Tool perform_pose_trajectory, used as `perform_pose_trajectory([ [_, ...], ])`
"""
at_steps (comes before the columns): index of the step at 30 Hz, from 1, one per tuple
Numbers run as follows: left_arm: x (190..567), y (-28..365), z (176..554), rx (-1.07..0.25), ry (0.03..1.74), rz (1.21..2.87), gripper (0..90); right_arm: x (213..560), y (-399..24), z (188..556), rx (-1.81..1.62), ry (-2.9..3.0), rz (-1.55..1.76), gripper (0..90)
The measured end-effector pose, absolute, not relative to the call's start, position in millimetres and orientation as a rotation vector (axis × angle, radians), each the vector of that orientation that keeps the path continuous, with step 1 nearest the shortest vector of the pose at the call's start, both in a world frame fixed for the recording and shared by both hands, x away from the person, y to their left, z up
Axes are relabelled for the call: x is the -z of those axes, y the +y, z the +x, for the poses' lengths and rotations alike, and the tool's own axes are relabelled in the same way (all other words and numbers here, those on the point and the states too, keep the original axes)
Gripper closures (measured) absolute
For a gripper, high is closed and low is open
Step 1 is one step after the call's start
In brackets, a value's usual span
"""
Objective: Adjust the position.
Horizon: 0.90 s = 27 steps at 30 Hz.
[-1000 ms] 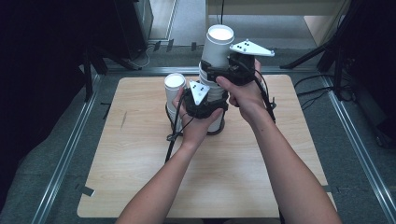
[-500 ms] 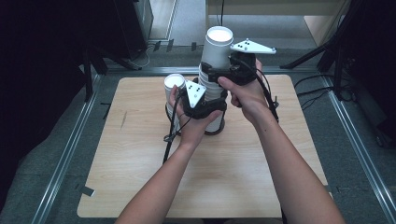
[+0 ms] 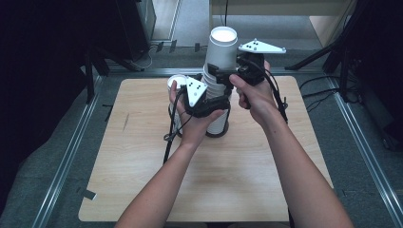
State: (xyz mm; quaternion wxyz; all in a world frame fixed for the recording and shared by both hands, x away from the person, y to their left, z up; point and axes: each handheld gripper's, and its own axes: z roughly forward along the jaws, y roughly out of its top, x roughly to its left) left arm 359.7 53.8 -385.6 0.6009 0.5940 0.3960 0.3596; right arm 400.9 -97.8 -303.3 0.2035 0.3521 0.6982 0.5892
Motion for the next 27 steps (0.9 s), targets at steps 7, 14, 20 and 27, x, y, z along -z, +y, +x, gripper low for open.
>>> perform_pose_trajectory([
  [7, 379.2, 51.3, 365.1, -0.821, 0.916, 1.400, 2.2, 304.1, -96.4, 401.8, -1.653, 1.951, 0.987, 10.0],
  [14, 377.9, 55.2, 370.7, -0.780, 0.907, 1.423, 3.4, 303.6, -98.7, 402.1, -1.651, 1.973, 0.958, 10.8],
  [20, 379.1, 58.8, 371.0, -0.764, 0.886, 1.429, 5.8, 304.8, -101.4, 404.7, -1.671, 1.990, 0.957, 9.2],
  [27, 379.8, 60.9, 370.9, -0.761, 0.869, 1.437, 7.4, 307.7, -103.3, 409.6, -1.680, 2.025, 0.929, 10.2],
])
